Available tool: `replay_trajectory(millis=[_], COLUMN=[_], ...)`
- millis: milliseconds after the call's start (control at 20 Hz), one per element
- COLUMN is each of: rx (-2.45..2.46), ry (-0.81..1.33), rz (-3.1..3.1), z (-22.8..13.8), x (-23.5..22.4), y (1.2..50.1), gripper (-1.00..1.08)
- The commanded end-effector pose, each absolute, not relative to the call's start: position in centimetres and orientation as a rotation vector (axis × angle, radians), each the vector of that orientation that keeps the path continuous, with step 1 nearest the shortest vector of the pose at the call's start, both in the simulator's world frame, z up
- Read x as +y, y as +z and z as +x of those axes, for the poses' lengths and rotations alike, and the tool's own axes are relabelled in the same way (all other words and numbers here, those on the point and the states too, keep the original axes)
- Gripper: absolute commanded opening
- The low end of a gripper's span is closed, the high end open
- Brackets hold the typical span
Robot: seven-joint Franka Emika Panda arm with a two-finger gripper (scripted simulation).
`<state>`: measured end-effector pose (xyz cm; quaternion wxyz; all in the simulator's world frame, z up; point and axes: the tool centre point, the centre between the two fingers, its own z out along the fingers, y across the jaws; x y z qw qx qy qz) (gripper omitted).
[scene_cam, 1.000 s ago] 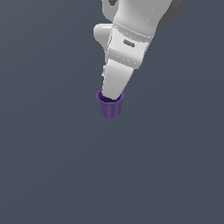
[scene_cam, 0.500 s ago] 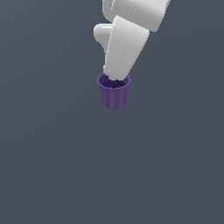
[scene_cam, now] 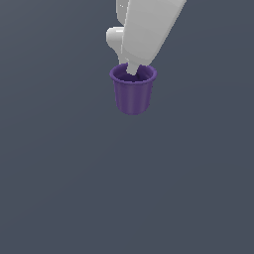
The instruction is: Pick up the object and move it to a goal position.
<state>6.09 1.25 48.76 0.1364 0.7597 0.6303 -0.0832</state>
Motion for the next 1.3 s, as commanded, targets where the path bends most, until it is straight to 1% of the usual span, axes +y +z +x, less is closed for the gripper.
replay_trajectory(millis=[0, 550, 1250], rx=[1.823, 1.821, 1.82], ry=[-0.239, -0.241, -0.242], rz=[2.199, 2.198, 2.197], z=[6.4, 7.2, 7.5], x=[1.4, 1.8, 1.9], y=[49.8, 52.3, 53.0], gripper=[-1.0, -1.0, -1.0])
